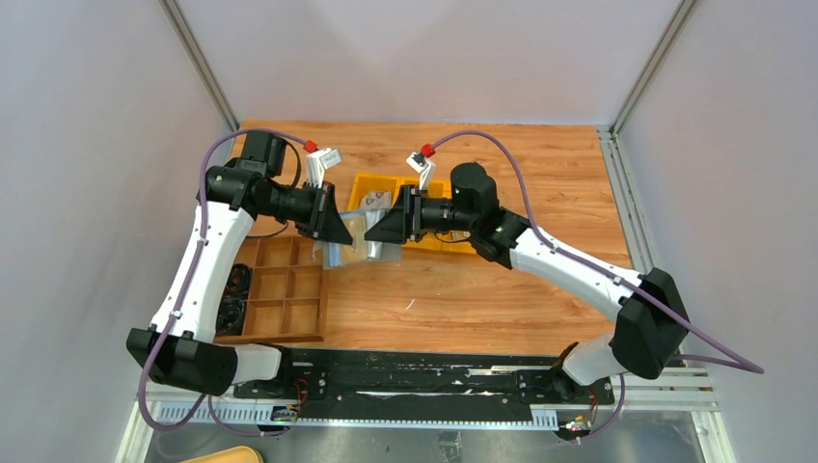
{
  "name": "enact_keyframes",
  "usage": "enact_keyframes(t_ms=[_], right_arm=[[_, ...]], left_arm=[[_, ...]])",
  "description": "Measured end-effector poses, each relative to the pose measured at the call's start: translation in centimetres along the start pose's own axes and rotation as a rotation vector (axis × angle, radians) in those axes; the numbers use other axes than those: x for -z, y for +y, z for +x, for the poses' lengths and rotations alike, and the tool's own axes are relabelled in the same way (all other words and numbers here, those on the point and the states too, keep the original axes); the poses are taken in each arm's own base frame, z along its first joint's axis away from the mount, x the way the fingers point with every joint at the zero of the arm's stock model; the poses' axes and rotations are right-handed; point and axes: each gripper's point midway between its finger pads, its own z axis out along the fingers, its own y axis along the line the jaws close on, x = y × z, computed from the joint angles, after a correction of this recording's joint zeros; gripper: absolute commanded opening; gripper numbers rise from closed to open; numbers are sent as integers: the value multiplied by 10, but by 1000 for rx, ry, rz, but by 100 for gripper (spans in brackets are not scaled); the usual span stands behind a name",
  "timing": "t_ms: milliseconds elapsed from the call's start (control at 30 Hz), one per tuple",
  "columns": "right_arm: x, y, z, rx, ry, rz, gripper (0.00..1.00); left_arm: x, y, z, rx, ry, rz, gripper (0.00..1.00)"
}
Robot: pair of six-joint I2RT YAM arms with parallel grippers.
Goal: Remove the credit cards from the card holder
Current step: Remove the credit card from the card holder.
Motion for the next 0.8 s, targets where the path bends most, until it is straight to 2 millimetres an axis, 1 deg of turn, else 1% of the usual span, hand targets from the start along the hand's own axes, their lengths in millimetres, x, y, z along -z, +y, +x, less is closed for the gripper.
enact_keyframes(t_ms=[133, 233, 367, 433, 500, 600, 667, 733, 800], right_arm=[[2, -9, 9, -5, 20, 27, 48], [3, -12, 12, -15, 29, 29, 47], [4, -4, 10, -37, 28, -21, 45], [5, 2, 8, -48, 22, -65, 42], [4, 9, 6, -65, 17, -113, 37], [2, 16, 4, -87, 16, -177, 27], [1, 17, 5, -104, 22, -202, 21], [1, 16, 4, -126, 20, -225, 12], [0, 15, 5, -152, 21, -254, 6]], left_arm=[[3, -9, -1, -11, -16, 32, 0], [6, -16, -1, -22, -28, 56, 0], [9, -27, -1, -39, -45, 96, 0], [11, -31, -1, -45, -51, 114, 0], [11, -34, -1, -46, -53, 128, 0], [11, -36, -1, -46, -54, 137, 0], [12, -37, -1, -44, -55, 143, 0], [13, -38, -2, -47, -60, 144, 0], [14, -40, -3, -47, -61, 146, 7]])
